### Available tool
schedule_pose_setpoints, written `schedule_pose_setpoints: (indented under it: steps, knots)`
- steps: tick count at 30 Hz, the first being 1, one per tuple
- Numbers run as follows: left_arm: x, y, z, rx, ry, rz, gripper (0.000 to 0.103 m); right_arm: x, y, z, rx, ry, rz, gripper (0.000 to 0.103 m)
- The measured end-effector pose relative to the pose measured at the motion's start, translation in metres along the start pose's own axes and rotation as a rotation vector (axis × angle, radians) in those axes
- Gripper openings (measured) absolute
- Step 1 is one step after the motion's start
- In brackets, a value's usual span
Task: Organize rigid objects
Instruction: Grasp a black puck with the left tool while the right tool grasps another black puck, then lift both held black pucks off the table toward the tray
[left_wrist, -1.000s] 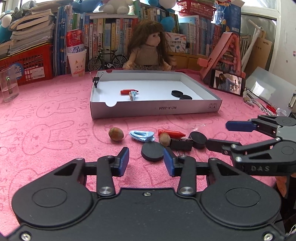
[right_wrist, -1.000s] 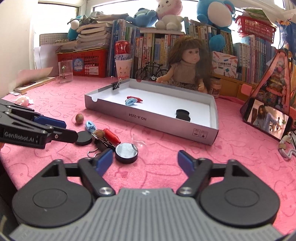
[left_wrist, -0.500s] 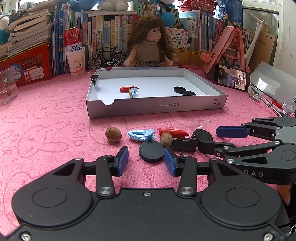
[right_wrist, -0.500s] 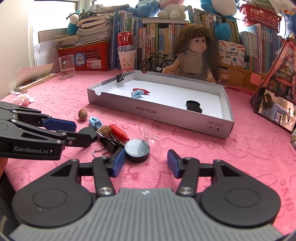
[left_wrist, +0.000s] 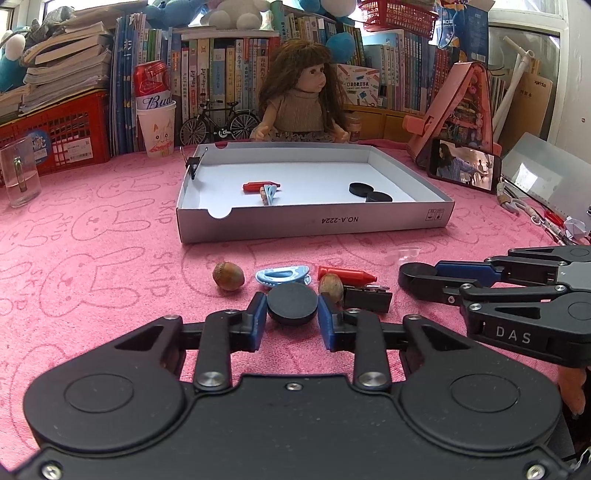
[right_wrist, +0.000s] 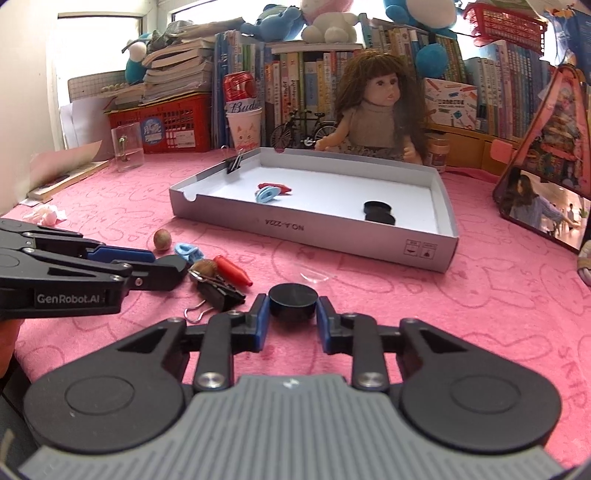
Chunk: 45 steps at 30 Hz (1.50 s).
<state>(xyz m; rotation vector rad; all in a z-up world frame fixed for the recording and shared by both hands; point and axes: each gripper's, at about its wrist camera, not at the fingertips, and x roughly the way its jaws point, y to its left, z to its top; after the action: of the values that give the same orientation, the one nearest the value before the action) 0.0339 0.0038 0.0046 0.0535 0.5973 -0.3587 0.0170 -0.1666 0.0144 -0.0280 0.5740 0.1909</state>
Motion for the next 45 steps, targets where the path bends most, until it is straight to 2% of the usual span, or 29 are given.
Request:
schedule_pose_setpoints:
  steps: [20, 21, 22, 27, 28, 29, 31, 32, 35, 38, 45]
  knots:
    - [-0.011, -0.003, 0.014, 0.003, -0.041, -0.002, 0.028, -0.012, -0.001, 0.009, -0.007, -0.041, -0.020, 0.030]
    - [-0.011, -0.004, 0.015, 0.003, -0.045, -0.002, 0.028, -0.012, -0.001, 0.009, -0.007, -0.043, -0.023, 0.028]
    - [-0.012, -0.004, 0.017, 0.004, -0.049, -0.002, 0.028, -0.012, -0.002, 0.010, -0.006, -0.044, -0.032, 0.020]
    - [-0.012, -0.005, 0.023, 0.003, -0.060, 0.000, 0.028, -0.011, -0.005, 0.010, 0.013, -0.041, -0.029, 0.019]
    - [-0.011, -0.005, 0.023, 0.003, -0.061, -0.001, 0.028, -0.011, -0.005, 0.010, 0.012, -0.039, -0.027, 0.022]
    - [-0.011, -0.006, 0.023, 0.005, -0.060, -0.001, 0.028, -0.010, -0.006, 0.009, 0.014, -0.041, -0.027, 0.032]
    - [-0.011, -0.006, 0.023, 0.005, -0.057, -0.001, 0.028, -0.010, -0.005, 0.008, 0.016, -0.038, -0.018, 0.034]
    - [-0.011, -0.006, 0.023, 0.005, -0.056, -0.001, 0.028, -0.009, -0.005, 0.007, 0.015, -0.037, -0.018, 0.046]
    - [-0.010, -0.006, 0.021, 0.003, -0.052, -0.002, 0.028, -0.005, -0.003, 0.007, 0.016, -0.032, -0.029, 0.056]
    - [-0.010, -0.006, 0.021, 0.004, -0.051, -0.002, 0.028, 0.002, -0.001, 0.008, 0.025, -0.024, -0.034, 0.062]
    - [-0.008, -0.004, 0.020, -0.002, -0.051, 0.003, 0.028, 0.015, 0.001, 0.008, 0.045, 0.014, -0.061, 0.062]
